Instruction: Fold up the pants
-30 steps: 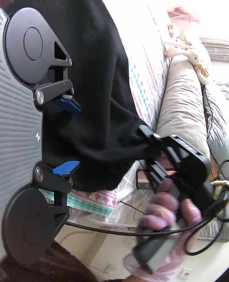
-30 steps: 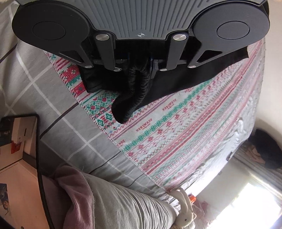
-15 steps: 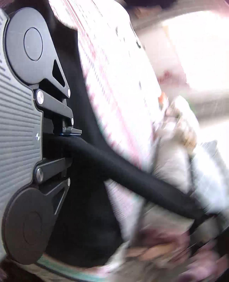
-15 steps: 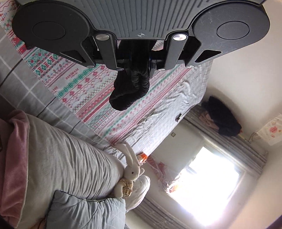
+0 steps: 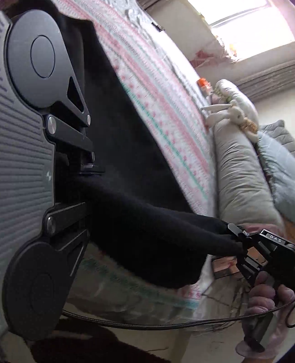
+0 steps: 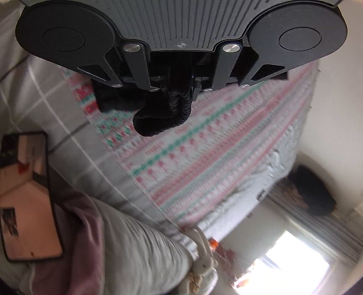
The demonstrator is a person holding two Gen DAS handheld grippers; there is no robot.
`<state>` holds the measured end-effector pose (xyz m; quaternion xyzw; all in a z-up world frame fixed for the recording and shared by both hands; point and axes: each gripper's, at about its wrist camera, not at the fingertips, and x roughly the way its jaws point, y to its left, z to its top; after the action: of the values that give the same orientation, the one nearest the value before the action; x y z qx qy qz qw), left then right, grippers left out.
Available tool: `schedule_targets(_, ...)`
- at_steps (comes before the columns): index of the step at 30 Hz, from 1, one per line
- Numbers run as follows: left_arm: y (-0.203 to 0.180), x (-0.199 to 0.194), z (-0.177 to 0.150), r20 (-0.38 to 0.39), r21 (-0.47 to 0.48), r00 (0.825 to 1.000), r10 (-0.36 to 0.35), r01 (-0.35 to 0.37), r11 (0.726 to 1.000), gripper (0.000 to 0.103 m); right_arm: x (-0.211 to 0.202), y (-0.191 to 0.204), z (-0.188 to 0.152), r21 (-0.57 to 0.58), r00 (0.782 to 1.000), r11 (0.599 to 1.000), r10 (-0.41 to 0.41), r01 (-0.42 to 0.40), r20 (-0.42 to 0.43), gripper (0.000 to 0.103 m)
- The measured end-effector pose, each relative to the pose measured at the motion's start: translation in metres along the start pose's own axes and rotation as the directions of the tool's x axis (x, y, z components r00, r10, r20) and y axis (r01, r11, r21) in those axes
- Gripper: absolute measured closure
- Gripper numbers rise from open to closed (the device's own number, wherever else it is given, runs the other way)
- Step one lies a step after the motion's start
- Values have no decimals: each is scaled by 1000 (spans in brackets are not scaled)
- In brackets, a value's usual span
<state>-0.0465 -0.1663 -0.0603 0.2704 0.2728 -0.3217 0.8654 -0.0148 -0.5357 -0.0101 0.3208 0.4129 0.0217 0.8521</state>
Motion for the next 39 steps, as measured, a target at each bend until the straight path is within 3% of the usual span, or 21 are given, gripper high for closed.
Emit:
schedule_targets(4,-4,1,-13,4,16,1000,17,-17,1000,85,23,-28,-26,-48,982,990,-140,135,-129,88)
schedule_targets(8,3,1,-11,-10,-2,1000,-8,8,1000,84,15,-35,-36,-82,980,989,-132,121,-151,89)
schedule_targets(10,1,1,-10,-15,18,1000,-14,14,1000,84,12,-30,-37,-119,978,986,-134,115,-163,85)
schedule_targets(14,6,-5,-16,-8,-10,999,-37,37,999,83,-1,-23,-35,-132,983,985,-131,114,-127,78)
schedule_targets(18,11,-13,-23,6,-79,998,-64,64,995,80,-13,-18,-35,-149,991,983,-119,107,-68,85)
schedule_targets(22,12,-15,-22,24,-76,997,-76,77,994,78,-18,-12,-39,-186,987,970,-160,155,-17,86)
schedule_targets(25,11,-15,-19,24,-70,995,-96,98,993,77,-12,-13,-43,-213,973,952,-230,221,-21,86)
schedule_targets(29,14,-14,-18,4,-83,992,-130,129,988,75,9,-3,-55,-310,925,883,-378,351,-29,86)
schedule_targets(32,23,-17,-17,-10,-108,988,-155,153,982,59,8,9,-55,-359,913,852,-407,380,-1,78)
schedule_targets(34,33,-20,-16,-17,-152,984,-175,171,974,34,3,15,-50,-355,910,845,-414,400,38,70)
schedule_targets(36,45,-23,-16,-14,-201,981,-191,185,962,29,-6,23,-45,-350,914,846,-394,402,97,48)
schedule_targets(39,65,-30,-15,-15,-257,980,-196,186,948,22,-12,39,-37,-336,944,882,-304,331,131,42)
